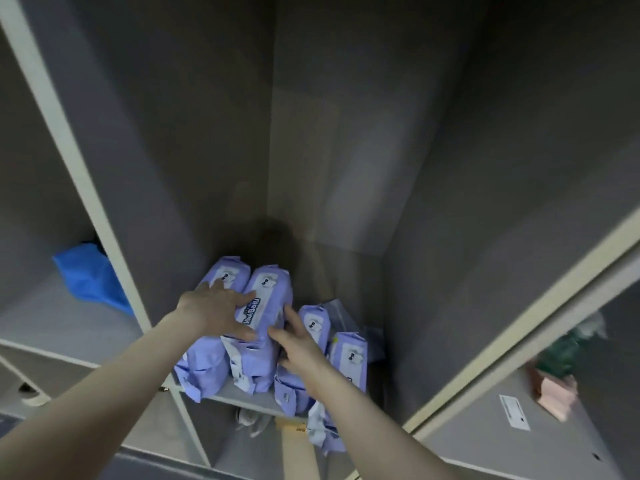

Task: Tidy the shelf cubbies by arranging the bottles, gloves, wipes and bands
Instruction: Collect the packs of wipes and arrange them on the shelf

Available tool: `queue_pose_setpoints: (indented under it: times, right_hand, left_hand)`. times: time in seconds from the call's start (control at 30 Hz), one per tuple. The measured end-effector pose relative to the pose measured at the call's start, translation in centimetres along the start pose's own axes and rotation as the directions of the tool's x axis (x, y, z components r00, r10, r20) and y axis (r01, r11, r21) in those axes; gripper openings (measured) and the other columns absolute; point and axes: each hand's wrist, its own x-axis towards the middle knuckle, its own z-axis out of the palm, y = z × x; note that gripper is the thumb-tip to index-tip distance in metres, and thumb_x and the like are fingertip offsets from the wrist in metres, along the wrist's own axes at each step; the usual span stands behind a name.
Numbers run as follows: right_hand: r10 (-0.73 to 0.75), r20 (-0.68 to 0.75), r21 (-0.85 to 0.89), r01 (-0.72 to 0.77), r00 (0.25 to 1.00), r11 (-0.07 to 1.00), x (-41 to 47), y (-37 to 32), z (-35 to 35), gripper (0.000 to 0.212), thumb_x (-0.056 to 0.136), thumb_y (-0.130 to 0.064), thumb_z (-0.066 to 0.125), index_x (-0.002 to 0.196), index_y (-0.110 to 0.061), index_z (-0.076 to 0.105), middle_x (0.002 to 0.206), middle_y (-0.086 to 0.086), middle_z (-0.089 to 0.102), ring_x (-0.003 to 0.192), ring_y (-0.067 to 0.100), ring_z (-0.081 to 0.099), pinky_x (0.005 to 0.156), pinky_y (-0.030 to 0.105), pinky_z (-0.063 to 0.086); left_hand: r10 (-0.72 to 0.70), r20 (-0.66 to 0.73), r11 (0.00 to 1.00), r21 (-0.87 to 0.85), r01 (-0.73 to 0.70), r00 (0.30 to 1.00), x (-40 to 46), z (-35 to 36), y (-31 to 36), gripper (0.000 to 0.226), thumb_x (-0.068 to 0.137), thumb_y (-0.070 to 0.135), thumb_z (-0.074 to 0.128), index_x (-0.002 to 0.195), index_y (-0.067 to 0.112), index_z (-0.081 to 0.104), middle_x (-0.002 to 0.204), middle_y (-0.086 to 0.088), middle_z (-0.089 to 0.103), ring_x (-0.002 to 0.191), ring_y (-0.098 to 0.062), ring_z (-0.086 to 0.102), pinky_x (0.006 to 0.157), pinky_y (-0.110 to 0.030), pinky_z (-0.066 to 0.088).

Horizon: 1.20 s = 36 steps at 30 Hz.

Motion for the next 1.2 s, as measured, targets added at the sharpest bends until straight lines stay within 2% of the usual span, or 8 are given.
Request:
queue_pose_setpoints:
  times: [0.17,0.33,0.47,0.67,0.8,0.97,1.1,1.2]
  right_hand:
    - [-0.094,-0.108,-0.04,0.09,0.99,0.995,-2.1,-0.8,-3.0,0.05,0.095,-0.016,0.055,0.142,-0.027,0.04,0.137,-0.004,0.049,0.125,0.012,0.048,0.101,0.029,0.04]
    - [-0.18,-0.244,-0.081,0.165,0.953,0.983,-3.5,-1.7,-5.7,0.048,0.093,-0.008,0.055,0.138,-0.024,0.046,0.107,-0.003,0.06,0.094,0.01,0.055,0.084,0.025,0.047]
    - [-0.203,-0.288,-0.075,0.19,0.936,0.979,-4.3,-1.9,-7.4,0.046,0.094,-0.002,0.053,0.135,-0.021,0.047,0.093,-0.005,0.061,0.079,0.004,0.057,0.063,0.01,0.045]
    - [-0.128,-0.5,-0.053,0.117,0.857,0.992,-2.7,-0.2,-9.7,0.04,0.095,0.001,0.049,0.134,-0.006,0.049,0.123,0.011,0.06,0.098,0.013,0.059,0.079,0.012,0.043]
    - [-0.085,-0.563,-0.11,0.028,0.822,0.994,-0.7,1.6,-11.2,0.041,0.095,-0.001,0.046,0.135,-0.01,0.05,0.14,0.012,0.051,0.123,0.021,0.052,0.103,0.026,0.039]
    - [-0.083,-0.553,-0.222,-0.05,0.829,0.974,1.5,1.1,-12.4,0.042,0.094,0.004,0.039,0.133,-0.007,0.051,0.14,0.011,0.051,0.129,0.026,0.048,0.107,0.028,0.035]
    - [0.017,-0.545,-0.277,-0.199,0.838,0.94,3.1,1.9,-13.2,0.04,0.095,-0.002,0.042,0.132,-0.009,0.053,0.137,0.01,0.054,0.124,0.027,0.051,0.093,0.023,0.038]
    - [0.076,-0.547,-0.26,-0.255,0.834,0.931,4.1,2.8,-13.4,0.026,0.095,-0.009,0.043,0.116,-0.008,0.059,0.121,0.013,0.057,0.108,0.026,0.054,0.088,0.027,0.039]
  left_hand:
    - [0.054,-0.234,0.981,-0.169,-0.096,0.971,0.0,-0.3,1.2,0.068,0.083,0.059,0.057,0.144,0.036,0.035,0.139,-0.005,0.044,0.129,-0.022,0.044,0.1,-0.035,0.041]
    - [0.279,-0.416,0.714,-0.513,-0.477,0.865,0.3,-0.1,5.2,0.067,0.086,0.038,0.065,0.144,0.019,0.038,0.147,0.01,0.036,0.136,-0.004,0.031,0.109,-0.016,0.024]
    - [0.337,-0.475,0.737,-0.405,-0.542,0.813,2.1,0.9,7.5,0.095,0.066,0.081,0.038,0.142,0.025,0.043,0.148,0.001,0.044,0.139,-0.014,0.035,0.115,-0.031,0.026]
    - [0.373,-0.387,0.92,0.033,-0.391,0.843,4.2,3.9,7.5,0.096,0.063,0.074,-0.003,0.143,0.038,0.038,0.144,0.013,0.046,0.143,-0.009,0.02,0.116,-0.046,0.0]
    - [0.333,-0.349,0.937,0.017,-0.349,0.876,4.2,3.4,8.3,0.09,0.067,0.077,-0.001,0.139,0.043,0.04,0.127,0.012,0.059,0.135,-0.009,0.03,0.115,-0.049,0.006]
    - [0.306,-0.363,0.948,0.031,-0.317,0.88,4.7,2.7,9.1,0.047,0.091,0.064,0.035,0.126,0.04,0.057,0.121,0.009,0.062,0.127,-0.014,0.038,0.108,-0.047,0.017]
    - [0.33,-0.407,0.94,0.052,-0.338,0.852,5.2,3.5,8.6,0.071,0.082,0.072,0.016,0.141,0.039,0.04,0.128,0.012,0.057,0.128,-0.014,0.039,0.111,-0.047,0.014]
    - [0.372,-0.537,0.911,0.056,-0.408,0.757,5.9,4.5,8.0,0.079,0.075,0.07,0.014,0.135,0.035,0.051,0.127,0.014,0.059,0.124,-0.014,0.048,0.113,-0.053,0.012]
